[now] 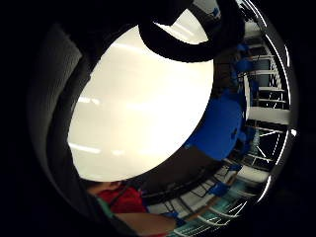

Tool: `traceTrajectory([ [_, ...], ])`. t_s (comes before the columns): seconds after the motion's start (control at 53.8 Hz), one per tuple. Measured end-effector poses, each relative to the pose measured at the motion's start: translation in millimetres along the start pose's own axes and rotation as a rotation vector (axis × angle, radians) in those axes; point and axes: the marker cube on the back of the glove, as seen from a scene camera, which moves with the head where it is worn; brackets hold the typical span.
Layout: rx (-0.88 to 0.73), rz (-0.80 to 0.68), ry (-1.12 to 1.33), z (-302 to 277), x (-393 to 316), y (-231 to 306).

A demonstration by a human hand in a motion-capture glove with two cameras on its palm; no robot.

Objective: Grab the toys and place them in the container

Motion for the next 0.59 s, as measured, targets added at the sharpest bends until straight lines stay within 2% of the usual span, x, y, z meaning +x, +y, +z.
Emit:
traceTrajectory([
  [0.594,-0.007,0.025,-0.001,-5,19,9],
])
